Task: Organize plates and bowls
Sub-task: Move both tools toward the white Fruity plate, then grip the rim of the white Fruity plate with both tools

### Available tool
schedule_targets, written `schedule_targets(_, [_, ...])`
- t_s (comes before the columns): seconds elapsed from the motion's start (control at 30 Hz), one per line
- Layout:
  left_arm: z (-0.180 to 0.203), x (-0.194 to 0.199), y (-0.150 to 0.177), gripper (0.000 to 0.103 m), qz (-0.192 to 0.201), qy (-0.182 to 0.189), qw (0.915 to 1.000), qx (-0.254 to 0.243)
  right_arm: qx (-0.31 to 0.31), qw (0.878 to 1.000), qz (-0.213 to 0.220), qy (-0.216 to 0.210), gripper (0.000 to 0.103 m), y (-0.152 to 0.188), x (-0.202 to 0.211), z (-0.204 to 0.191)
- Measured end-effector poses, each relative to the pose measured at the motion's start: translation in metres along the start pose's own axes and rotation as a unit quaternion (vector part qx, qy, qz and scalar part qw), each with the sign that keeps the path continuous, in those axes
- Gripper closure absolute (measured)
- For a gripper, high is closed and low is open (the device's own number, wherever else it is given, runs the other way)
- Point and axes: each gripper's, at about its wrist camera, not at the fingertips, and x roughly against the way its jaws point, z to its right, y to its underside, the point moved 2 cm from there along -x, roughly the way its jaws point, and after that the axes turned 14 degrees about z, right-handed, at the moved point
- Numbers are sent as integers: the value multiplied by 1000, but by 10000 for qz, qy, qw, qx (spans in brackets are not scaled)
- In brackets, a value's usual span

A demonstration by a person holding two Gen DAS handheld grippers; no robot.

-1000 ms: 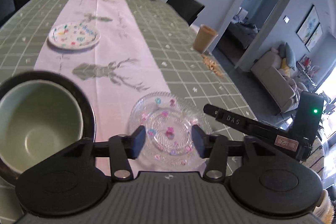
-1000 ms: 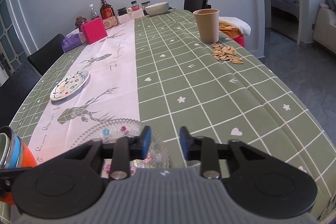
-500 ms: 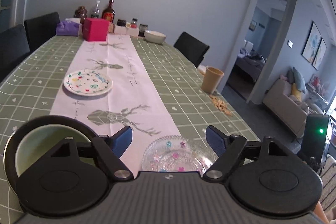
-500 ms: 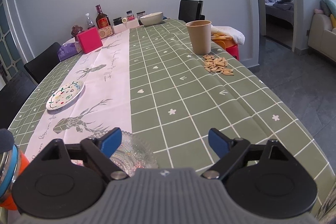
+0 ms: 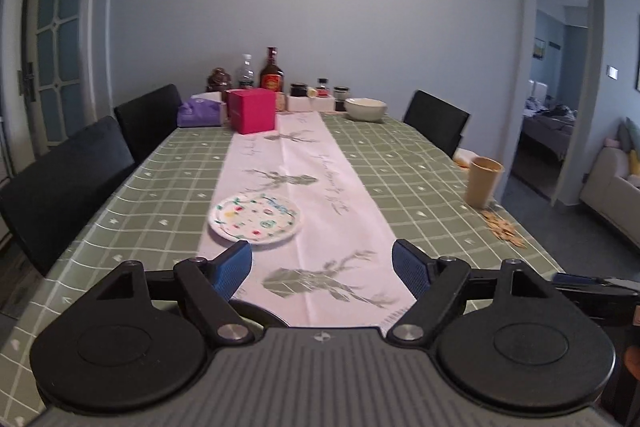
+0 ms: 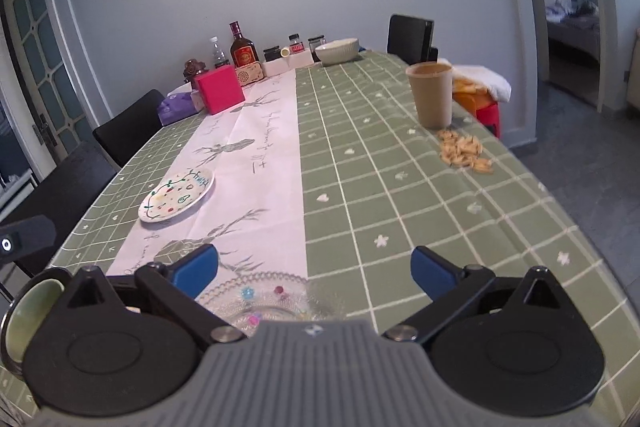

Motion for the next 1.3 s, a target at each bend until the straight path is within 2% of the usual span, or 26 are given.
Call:
schedule_targets(0.07, [-8,-3,-10,9,-22,-166,9998,50,73,10000,3,10,3,-10,-2,-4])
schedule_targets(0.2, [-25,-13,-32,9,-14,-252,9997,55,162,9997,-11,-207,3,-31,-10,-13])
schedule_targets(0.27, [-32,-21,-41,9,21,-201,9997,-124,255,9990,-52,-358,3,-44,-18,-21])
schedule_targets(0.37, [-44,-32,-50,9,160,-444,9984,-302,427,9976,1,-552,3,-61,-29,-36])
schedule_targets(0.47, [-56,-51,-52,9,175,-503,9973,-507,460,9965,72,-690,3,-75,-46,-49])
schedule_targets(0.6, [-79,-83,-49,9,89,-756,9952,-614,148,9956,-257,-893,3,-86,-87,-60])
schedule_targets(0.67, [-94,-101,-46,9,50,-591,9968,-539,121,9956,-475,-803,3,-85,-113,-66])
schedule_targets(0.73, [-110,-121,-42,9,-93,-367,9985,-393,384,9943,-631,-773,3,-82,-135,-76])
schedule_targets(0.83, [-128,-153,-31,9,-350,-70,9988,-327,541,9915,-609,-1013,3,-76,-161,-90])
schedule_targets(0.97, [-145,-199,-9,9,-648,-96,9971,-398,264,9851,-757,-1525,3,-66,-206,-102])
schedule_targets(1.07, [-166,-230,9,16,-1126,345,9929,171,-329,9757,-1112,-1860,6,-56,-239,-105])
schedule_targets(1.13, [-183,-245,20,17,-1279,537,9875,745,-652,9727,-1311,-1802,7,-46,-259,-105])
schedule_targets(1.2, [-199,-258,30,17,-1410,542,9805,1254,-918,9691,-1549,-1688,16,-35,-279,-103])
schedule_targets(1.27, [-210,-271,39,18,-1640,468,9730,1552,-1265,9626,-1741,-1645,28,-25,-296,-98])
schedule_targets(1.3, [-213,-277,43,21,-1722,451,9700,1653,-1443,9580,-1835,-1665,30,-20,-303,-96])
